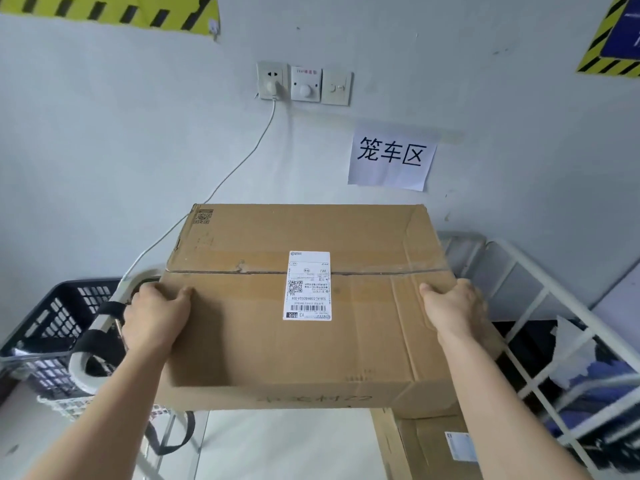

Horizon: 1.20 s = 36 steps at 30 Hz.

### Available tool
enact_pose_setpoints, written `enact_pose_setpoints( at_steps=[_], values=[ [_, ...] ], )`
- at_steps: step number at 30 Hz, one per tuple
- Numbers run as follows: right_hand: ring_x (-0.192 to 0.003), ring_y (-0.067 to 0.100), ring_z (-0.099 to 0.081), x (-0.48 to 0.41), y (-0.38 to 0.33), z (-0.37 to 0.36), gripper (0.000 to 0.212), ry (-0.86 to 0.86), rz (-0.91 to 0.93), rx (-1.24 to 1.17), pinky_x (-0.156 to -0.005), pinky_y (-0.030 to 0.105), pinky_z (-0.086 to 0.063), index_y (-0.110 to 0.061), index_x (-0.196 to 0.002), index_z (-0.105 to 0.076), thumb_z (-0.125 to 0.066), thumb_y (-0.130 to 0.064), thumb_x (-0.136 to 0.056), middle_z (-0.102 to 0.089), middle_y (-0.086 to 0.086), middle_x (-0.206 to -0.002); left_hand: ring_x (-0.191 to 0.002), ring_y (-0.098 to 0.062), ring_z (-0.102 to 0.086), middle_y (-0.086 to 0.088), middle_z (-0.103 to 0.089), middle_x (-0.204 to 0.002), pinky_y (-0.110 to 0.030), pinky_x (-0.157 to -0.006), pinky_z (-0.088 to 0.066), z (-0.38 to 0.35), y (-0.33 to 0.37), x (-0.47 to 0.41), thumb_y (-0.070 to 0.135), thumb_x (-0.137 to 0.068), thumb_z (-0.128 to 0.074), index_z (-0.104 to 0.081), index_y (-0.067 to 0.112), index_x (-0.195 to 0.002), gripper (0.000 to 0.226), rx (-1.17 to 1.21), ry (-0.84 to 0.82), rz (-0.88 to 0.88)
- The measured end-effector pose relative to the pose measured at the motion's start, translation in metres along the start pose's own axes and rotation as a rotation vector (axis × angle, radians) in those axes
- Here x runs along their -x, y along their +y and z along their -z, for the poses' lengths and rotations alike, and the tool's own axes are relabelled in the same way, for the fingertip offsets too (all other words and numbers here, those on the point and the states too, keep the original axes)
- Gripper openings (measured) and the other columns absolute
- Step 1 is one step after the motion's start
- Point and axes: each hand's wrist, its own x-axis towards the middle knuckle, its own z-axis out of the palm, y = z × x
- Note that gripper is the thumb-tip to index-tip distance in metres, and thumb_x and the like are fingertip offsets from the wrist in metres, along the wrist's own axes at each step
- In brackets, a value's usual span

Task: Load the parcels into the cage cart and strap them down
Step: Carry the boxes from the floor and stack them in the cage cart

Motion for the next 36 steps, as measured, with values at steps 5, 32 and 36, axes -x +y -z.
enact_pose_setpoints(
  at_steps=[5,32,36],
  values=[
    [-0.129,0.038,-0.039,-0.041,0.000,-0.056,0.067,-0.091,-0.016,0.005,-0.105,0.054,-0.035,-0.006,-0.132,-0.046,-0.067,-0.044,-0.081,-0.046,0.017,-0.138,-0.117,-0.039,-0.051,-0.014,-0.059,-0.124,-0.049,-0.095,-0.045,-0.044,-0.002,-0.020,0.051,-0.082,-0.057,-0.050,0.012,-0.129,0.062,-0.070,-0.018,0.087],
    [-0.136,0.035,-0.032,-0.132,0.088,-0.380,0.066,-0.388,-0.122,0.250,-0.110,0.053,-0.031,-0.007,-0.144,-0.036,-0.065,-0.029,-0.089,-0.037,0.015,-0.147,-0.115,-0.033,-0.055,-0.013,-0.060,-0.124,-0.046,-0.099,-0.044,-0.302,-0.129,-0.138,0.047,-0.064,-0.081,-0.050,0.015,-0.128,0.078,-0.127,-0.250,0.337],
    [-0.134,0.038,-0.035,-0.132,0.121,-0.432,0.067,-0.410,-0.155,0.267,-0.111,0.049,-0.032,-0.004,-0.144,-0.037,-0.066,-0.028,-0.089,-0.039,0.018,-0.146,-0.117,-0.032,-0.055,-0.014,-0.058,-0.128,-0.043,-0.099,-0.044,-0.348,-0.162,-0.157,0.032,-0.068,-0.085,-0.046,0.009,-0.133,0.079,-0.131,-0.303,0.330]
  ],
)
